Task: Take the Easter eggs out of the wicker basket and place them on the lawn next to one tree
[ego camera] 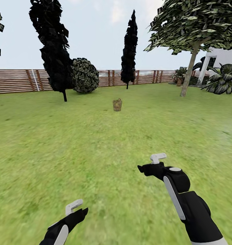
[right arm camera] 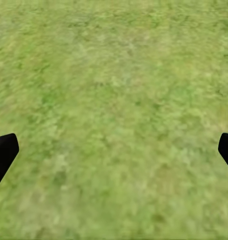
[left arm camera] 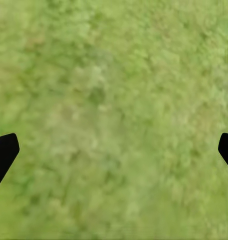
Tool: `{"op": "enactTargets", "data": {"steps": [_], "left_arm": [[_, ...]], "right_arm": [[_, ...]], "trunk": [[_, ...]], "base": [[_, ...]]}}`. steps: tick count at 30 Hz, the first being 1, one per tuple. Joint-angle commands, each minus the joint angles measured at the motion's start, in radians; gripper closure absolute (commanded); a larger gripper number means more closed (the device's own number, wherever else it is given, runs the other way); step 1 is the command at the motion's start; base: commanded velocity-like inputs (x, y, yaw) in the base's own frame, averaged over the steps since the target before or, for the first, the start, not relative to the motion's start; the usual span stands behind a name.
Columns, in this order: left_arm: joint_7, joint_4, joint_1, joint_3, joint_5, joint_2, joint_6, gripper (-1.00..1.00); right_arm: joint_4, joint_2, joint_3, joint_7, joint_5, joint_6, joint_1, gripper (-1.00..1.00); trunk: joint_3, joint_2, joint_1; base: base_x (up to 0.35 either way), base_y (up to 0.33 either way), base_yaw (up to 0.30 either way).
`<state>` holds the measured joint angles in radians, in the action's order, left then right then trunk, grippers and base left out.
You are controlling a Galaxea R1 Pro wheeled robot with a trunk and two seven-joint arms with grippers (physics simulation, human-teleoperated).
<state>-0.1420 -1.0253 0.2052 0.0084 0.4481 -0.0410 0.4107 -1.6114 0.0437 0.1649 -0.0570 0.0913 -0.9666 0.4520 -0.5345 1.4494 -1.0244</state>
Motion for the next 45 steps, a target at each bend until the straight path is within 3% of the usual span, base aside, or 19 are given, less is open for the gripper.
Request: {"op": "enactTargets", "data": {"steps": [1, 24, 36, 45], "left_arm": [[-0.007, -0.002, 0.000, 0.001, 0.011, -0.001, 0.005, -1.00], [-0.004, -0.002, 0.000, 0.001, 0.010, 0.000, 0.004, -1.00], [0.066, -0.001, 0.000, 0.002, 0.013, 0.002, 0.005, -1.00], [0.073, 0.002, 0.000, 0.003, 0.014, 0.003, 0.005, -1.00]], "right_arm": [[-0.001, 0.001, 0.001, 0.003, 0.007, -0.004, 0.001, -1.00], [-0.001, -0.001, 0.001, 0.004, 0.006, -0.002, 0.001, -1.00], [-0.001, -0.004, 0.001, 0.007, 0.005, -0.001, 0.001, -1.00], [-0.001, -0.006, 0.001, 0.009, 0.005, -0.001, 0.001, -1.00]], "trunk": [[-0.001, 0.001, -0.001], [-0.001, 0.001, -0.001], [-0.001, 0.001, -0.001], [-0.001, 0.001, -0.001]], "base": [[0.329, -0.003, 0.000], [0.330, 0.000, 0.000], [0.330, 0.000, 0.000], [0.330, 0.000, 0.000]]}}
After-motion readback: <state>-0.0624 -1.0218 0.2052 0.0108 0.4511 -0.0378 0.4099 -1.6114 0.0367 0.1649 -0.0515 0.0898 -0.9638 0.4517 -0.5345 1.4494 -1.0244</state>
